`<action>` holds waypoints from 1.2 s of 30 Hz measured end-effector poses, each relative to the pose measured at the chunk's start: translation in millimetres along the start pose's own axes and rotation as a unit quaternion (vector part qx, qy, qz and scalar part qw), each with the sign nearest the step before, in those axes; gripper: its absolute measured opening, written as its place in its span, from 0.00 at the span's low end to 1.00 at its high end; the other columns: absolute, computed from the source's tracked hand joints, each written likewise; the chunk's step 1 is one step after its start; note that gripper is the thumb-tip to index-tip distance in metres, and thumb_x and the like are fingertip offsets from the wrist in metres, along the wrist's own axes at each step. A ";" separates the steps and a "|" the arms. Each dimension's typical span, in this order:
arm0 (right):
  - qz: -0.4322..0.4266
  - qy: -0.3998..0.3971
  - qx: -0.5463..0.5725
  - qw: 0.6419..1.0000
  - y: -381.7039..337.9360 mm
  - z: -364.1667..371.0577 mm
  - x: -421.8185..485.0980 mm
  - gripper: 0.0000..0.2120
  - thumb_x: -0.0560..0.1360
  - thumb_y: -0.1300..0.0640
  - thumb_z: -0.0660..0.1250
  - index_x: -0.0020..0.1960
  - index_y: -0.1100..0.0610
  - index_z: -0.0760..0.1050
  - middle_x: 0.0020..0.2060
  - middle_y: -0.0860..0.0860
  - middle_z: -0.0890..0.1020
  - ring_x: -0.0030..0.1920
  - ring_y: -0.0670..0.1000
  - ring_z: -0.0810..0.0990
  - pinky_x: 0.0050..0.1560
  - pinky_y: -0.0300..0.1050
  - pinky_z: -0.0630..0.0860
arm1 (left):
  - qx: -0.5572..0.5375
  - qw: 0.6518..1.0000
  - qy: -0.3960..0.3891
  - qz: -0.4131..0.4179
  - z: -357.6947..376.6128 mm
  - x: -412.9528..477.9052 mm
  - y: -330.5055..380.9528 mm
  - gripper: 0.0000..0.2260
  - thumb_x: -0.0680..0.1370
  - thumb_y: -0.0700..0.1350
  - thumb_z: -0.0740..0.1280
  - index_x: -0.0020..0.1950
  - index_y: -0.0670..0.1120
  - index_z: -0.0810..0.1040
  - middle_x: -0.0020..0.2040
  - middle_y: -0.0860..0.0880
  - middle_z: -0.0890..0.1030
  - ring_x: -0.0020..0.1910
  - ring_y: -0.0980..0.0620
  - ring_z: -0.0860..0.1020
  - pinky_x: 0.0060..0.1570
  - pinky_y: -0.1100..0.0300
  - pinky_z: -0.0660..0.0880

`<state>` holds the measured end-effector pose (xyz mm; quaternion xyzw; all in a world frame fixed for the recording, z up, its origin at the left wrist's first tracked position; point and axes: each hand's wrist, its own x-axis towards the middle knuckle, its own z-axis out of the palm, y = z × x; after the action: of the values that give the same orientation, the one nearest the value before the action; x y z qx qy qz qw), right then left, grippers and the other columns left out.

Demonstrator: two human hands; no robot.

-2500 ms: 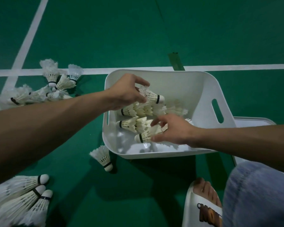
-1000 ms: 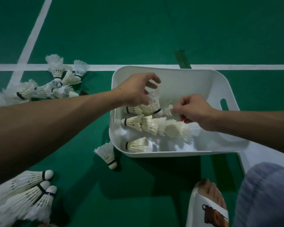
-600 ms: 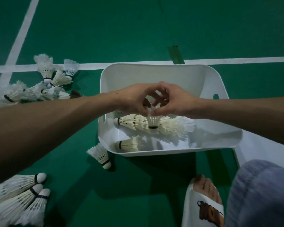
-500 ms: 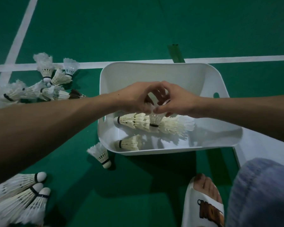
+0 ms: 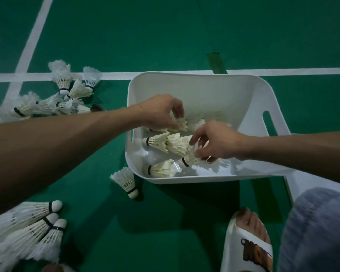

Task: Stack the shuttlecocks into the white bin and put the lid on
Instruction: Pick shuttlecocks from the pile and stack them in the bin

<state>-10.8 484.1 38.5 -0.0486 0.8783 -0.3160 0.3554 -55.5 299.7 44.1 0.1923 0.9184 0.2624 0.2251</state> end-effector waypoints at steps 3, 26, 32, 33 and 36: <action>0.013 -0.018 0.019 1.000 -2.2 11.3 1.9 0.14 0.69 0.70 0.73 0.53 0.63 0.78 0.42 0.58 0.81 0.32 0.53 0.84 0.36 0.49 0.83 | -0.005 1.000 0.007 0.001 -2.4 0.4 -0.4 0.12 0.74 0.43 0.72 0.57 0.46 0.78 0.56 0.51 0.80 0.47 0.56 0.77 0.38 0.73 0.68; 0.135 -0.033 0.224 0.965 6.0 71.1 32.5 0.18 0.71 0.79 0.60 0.43 0.56 0.66 0.39 0.60 0.70 0.40 0.58 0.71 0.45 0.55 0.75 | 0.039 0.997 -0.057 -0.028 5.4 7.7 -1.9 0.11 0.76 0.41 0.67 0.58 0.47 0.77 0.56 0.49 0.80 0.49 0.51 0.75 0.46 0.61 0.69; 0.097 -0.091 0.194 0.972 9.3 44.6 20.3 0.18 0.72 0.75 0.68 0.48 0.56 0.65 0.41 0.61 0.78 0.39 0.59 0.80 0.47 0.56 0.80 | 0.039 0.991 -0.112 -0.057 10.2 6.2 3.6 0.13 0.77 0.38 0.62 0.60 0.45 0.78 0.58 0.47 0.80 0.54 0.48 0.77 0.52 0.59 0.74; 0.086 -0.088 0.159 0.980 10.1 36.1 16.3 0.16 0.72 0.73 0.68 0.48 0.57 0.66 0.42 0.61 0.81 0.40 0.59 0.81 0.46 0.55 0.81 | 0.029 0.989 -0.127 -0.066 11.1 5.7 3.3 0.15 0.77 0.36 0.61 0.61 0.45 0.77 0.59 0.47 0.80 0.55 0.47 0.78 0.55 0.56 0.76; 0.052 0.044 0.071 0.995 18.5 9.0 6.1 0.09 0.74 0.63 0.70 0.47 0.57 0.70 0.41 0.58 0.83 0.37 0.55 0.83 0.36 0.49 0.81 | -0.006 0.983 -0.162 -0.092 15.1 2.8 3.8 0.21 0.75 0.31 0.55 0.65 0.44 0.75 0.62 0.44 0.77 0.57 0.43 0.77 0.56 0.47 0.78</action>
<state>-6.9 492.2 19.0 0.0361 0.8698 -0.3605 0.3349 -49.1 310.0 33.9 0.1459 0.8821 0.2117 0.3947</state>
